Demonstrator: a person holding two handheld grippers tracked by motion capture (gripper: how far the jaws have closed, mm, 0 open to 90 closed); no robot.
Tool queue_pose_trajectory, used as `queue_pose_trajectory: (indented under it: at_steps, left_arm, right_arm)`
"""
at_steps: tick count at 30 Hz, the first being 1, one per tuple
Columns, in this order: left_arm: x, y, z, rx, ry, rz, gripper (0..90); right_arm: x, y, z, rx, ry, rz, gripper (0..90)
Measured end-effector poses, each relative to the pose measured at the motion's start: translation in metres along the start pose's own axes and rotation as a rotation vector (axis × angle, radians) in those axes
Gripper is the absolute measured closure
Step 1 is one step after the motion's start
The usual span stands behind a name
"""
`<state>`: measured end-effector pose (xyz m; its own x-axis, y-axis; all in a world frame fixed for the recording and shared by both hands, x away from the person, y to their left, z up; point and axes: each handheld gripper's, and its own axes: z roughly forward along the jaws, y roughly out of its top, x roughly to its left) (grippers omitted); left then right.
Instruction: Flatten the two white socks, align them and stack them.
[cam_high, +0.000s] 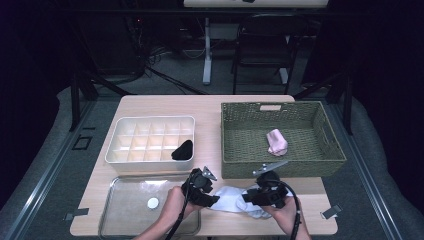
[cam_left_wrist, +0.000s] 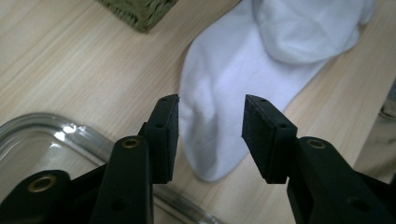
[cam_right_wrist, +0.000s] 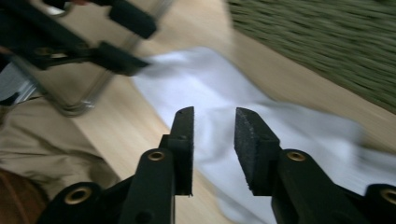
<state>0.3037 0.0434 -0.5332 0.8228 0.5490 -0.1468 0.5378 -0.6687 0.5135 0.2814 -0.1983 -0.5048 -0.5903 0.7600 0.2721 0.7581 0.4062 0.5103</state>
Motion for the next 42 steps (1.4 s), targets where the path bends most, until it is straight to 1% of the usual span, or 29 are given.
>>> queue_pose_trajectory:
  at_steps: [2, 3, 7, 10, 12, 14, 15, 17, 18, 19, 20, 21, 22, 23, 24, 27, 28, 29, 30, 32, 33, 34, 35, 37, 39, 40, 41, 42]
  left_arm:
    - [-0.003, 0.002, 0.002, -0.014, -0.005, -0.001, 52.9]
    - [-0.004, 0.003, 0.004, -0.017, -0.004, 0.001, 52.0]
    - [-0.008, 0.008, 0.011, -0.025, -0.028, -0.005, 50.2]
    - [-0.013, 0.011, 0.014, -0.037, -0.042, -0.005, 50.2]
    - [-0.015, 0.013, 0.014, -0.042, -0.045, 0.005, 50.2]
    - [-0.016, 0.014, 0.015, -0.050, -0.054, 0.003, 50.3]
    - [-0.017, 0.015, 0.016, -0.054, -0.058, -0.002, 50.3]
    - [-0.019, 0.016, 0.021, -0.057, -0.071, -0.012, 50.4]
    - [-0.020, 0.016, 0.023, -0.057, -0.074, -0.016, 50.4]
    - [-0.020, 0.017, 0.025, -0.060, -0.081, -0.022, 50.4]
    - [-0.020, 0.017, 0.026, -0.057, -0.090, -0.020, 50.4]
    - [-0.022, 0.018, 0.029, -0.062, -0.101, -0.032, 50.4]
    - [-0.023, 0.019, 0.030, -0.066, -0.105, -0.036, 50.4]
    - [-0.024, 0.021, 0.032, -0.064, -0.097, -0.033, 50.5]
    - [-0.025, 0.023, 0.034, -0.061, -0.110, -0.030, 50.5]
    - [-0.029, 0.028, 0.041, -0.054, -0.109, -0.025, 50.7]
    - [-0.030, 0.030, 0.042, -0.046, -0.107, -0.016, 51.0]
    - [-0.032, 0.031, 0.045, -0.050, -0.107, -0.019, 51.7]
    - [-0.034, 0.033, 0.047, -0.043, -0.093, -0.013, 52.0]
    - [-0.036, 0.033, 0.050, -0.028, -0.078, 0.003, 55.2]
    - [-0.037, 0.033, 0.052, -0.025, -0.077, 0.006, 57.3]
    - [-0.037, 0.033, 0.053, -0.021, -0.085, 0.011, 61.7]
    - [-0.038, 0.033, 0.054, -0.022, -0.083, 0.017, 65.8]
    - [-0.040, 0.034, 0.056, -0.021, -0.074, 0.038, 76.2]
    - [-0.043, 0.034, 0.057, -0.017, -0.071, 0.054, 83.3]
    - [-0.044, 0.034, 0.057, -0.021, -0.070, 0.062, 85.1]
    - [-0.044, 0.034, 0.055, -0.028, -0.069, 0.065, 85.6]
    - [-0.044, 0.034, 0.053, -0.036, -0.073, 0.063, 85.7]
  right_arm:
    - [-0.011, -0.006, -0.009, -0.019, -0.022, 0.035, 64.0]
    - [-0.016, -0.010, -0.012, -0.023, -0.051, 0.051, 63.2]
    - [-0.035, -0.020, -0.023, -0.034, -0.118, 0.089, 60.6]
    - [-0.046, -0.025, -0.025, -0.029, -0.168, 0.114, 58.4]
    - [-0.052, -0.027, -0.027, -0.010, -0.195, 0.128, 57.7]
    - [-0.060, -0.030, -0.028, -0.014, -0.207, 0.158, 56.9]
    - [-0.061, -0.031, -0.029, -0.008, -0.217, 0.163, 56.9]
    - [-0.065, -0.033, -0.029, -0.011, -0.221, 0.172, 56.8]
    - [-0.066, -0.034, -0.029, 0.003, -0.232, 0.172, 56.6]
    - [-0.066, -0.034, -0.028, -0.003, -0.227, 0.180, 56.5]
    - [-0.066, -0.035, -0.028, -0.002, -0.229, 0.177, 56.4]
    - [-0.067, -0.035, -0.028, 0.012, -0.240, 0.173, 56.1]
    - [-0.067, -0.035, -0.027, 0.003, -0.235, 0.183, 56.1]
    - [-0.068, -0.035, -0.027, 0.011, -0.238, 0.179, 56.0]
    - [-0.069, -0.035, -0.027, 0.005, -0.243, 0.180, 55.9]
    - [-0.072, -0.036, -0.027, 0.004, -0.249, 0.187, 55.7]
    - [-0.072, -0.037, -0.027, 0.000, -0.248, 0.195, 55.7]
    - [-0.073, -0.037, -0.027, 0.005, -0.254, 0.193, 55.7]
    - [-0.074, -0.038, -0.027, 0.008, -0.251, 0.194, 55.6]
    - [-0.075, -0.038, -0.027, 0.006, -0.252, 0.202, 55.5]
    - [-0.076, -0.039, -0.027, 0.003, -0.254, 0.205, 55.3]
    - [-0.077, -0.039, -0.027, 0.009, -0.257, 0.202, 55.3]
    - [-0.077, -0.039, -0.027, 0.009, -0.252, 0.206, 55.3]
    - [-0.078, -0.039, -0.027, 0.011, -0.258, 0.207, 55.0]
    - [-0.079, -0.039, -0.027, 0.016, -0.257, 0.209, 54.7]
    - [-0.080, -0.040, -0.028, 0.014, -0.263, 0.212, 54.7]
    - [-0.081, -0.040, -0.028, 0.015, -0.276, 0.215, 54.7]
    - [-0.082, -0.041, -0.028, 0.013, -0.278, 0.217, 54.6]
